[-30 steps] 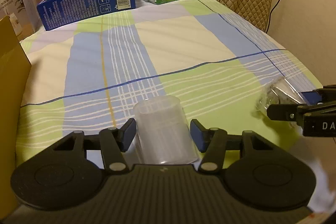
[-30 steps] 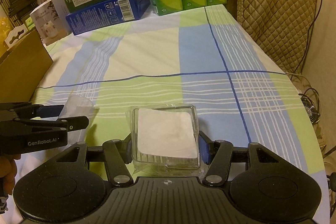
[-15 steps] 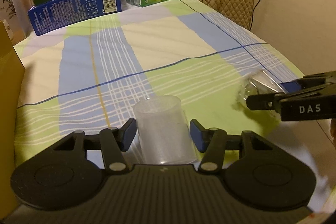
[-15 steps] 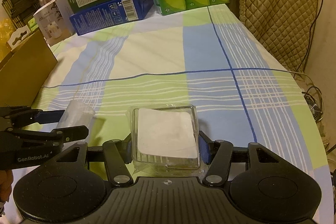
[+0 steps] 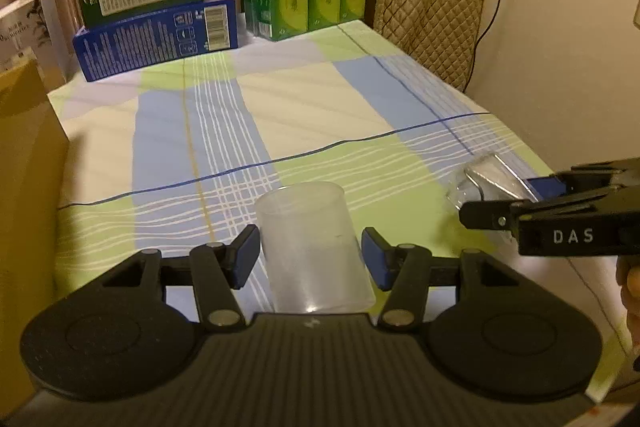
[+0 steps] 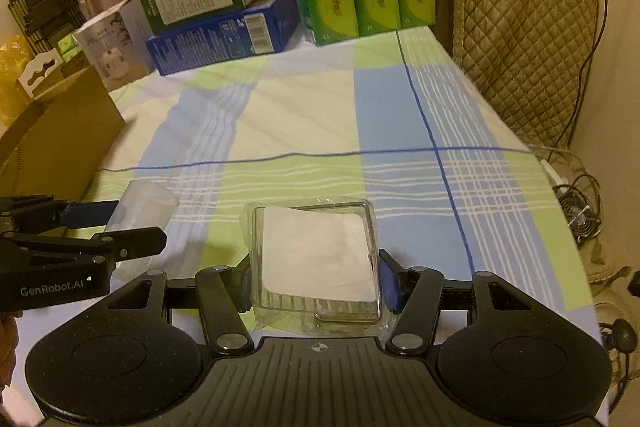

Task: Organize objects
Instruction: 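Carry the clear cup and plastic tray toward the cardboard box with both tools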

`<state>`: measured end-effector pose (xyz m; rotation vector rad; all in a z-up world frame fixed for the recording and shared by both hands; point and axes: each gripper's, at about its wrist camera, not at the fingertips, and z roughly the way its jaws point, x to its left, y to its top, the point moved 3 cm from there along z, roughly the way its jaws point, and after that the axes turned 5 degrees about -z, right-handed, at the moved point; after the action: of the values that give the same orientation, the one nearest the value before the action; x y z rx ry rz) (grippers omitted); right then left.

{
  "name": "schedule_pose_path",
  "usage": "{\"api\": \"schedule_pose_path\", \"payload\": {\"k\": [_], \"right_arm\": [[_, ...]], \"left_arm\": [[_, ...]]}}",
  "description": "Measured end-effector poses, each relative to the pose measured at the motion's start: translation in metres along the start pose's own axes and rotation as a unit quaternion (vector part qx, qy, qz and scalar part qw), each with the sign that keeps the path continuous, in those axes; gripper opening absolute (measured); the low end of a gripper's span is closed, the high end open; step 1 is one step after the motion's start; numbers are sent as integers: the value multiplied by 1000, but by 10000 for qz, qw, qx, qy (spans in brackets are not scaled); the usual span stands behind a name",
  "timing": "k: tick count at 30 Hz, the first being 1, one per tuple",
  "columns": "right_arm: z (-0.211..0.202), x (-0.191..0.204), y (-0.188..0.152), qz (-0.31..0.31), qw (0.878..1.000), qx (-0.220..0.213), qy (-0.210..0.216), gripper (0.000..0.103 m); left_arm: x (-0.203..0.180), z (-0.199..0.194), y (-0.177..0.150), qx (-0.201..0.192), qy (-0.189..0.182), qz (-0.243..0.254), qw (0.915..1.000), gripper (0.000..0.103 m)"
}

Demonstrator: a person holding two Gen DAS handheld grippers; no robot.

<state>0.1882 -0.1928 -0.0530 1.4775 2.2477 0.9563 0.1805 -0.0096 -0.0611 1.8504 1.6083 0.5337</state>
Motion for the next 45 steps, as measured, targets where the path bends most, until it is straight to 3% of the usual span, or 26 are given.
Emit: {"api": "schedule_pose_path", "payload": {"k": [24,45], "right_arm": [[-114,90,13,-456,9978,-418,230,55],[-148,142,15,-681,9951,-576,420,55]], "left_arm": [[19,-153,-18,-448,360,-346,9977,51],[43,-212,-35,-586,471,-570,9955,51]]}}
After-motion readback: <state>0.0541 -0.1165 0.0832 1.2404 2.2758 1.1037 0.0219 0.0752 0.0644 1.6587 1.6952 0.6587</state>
